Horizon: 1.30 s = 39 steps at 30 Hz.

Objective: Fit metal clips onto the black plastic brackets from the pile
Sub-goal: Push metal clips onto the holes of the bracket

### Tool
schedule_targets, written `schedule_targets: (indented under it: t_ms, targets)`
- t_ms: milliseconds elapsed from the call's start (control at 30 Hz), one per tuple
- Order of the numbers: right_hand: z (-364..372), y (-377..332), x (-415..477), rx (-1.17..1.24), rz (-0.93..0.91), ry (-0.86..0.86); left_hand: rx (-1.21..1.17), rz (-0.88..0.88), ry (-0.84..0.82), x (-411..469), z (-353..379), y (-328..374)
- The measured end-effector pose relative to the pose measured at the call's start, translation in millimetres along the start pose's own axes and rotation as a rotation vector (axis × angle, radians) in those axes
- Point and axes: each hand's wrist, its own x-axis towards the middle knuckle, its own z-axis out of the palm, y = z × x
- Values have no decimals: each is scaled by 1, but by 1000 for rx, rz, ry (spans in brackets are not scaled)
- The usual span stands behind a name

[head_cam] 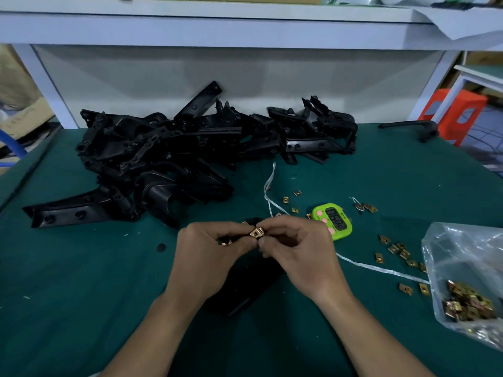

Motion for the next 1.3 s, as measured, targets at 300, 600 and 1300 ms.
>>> schedule_targets:
  t_ms: [300, 600, 1300]
  targets:
    - [-13, -6, 3, 257, 173, -104, -163, -32, -216, 5, -4, -1]
    - [-12, -14, 2, 390, 277, -125, -378, -139, -239, 3, -2, 9]
    - [-12, -13, -1, 617, 351, -323, -558, -230, -423, 3, -11, 10]
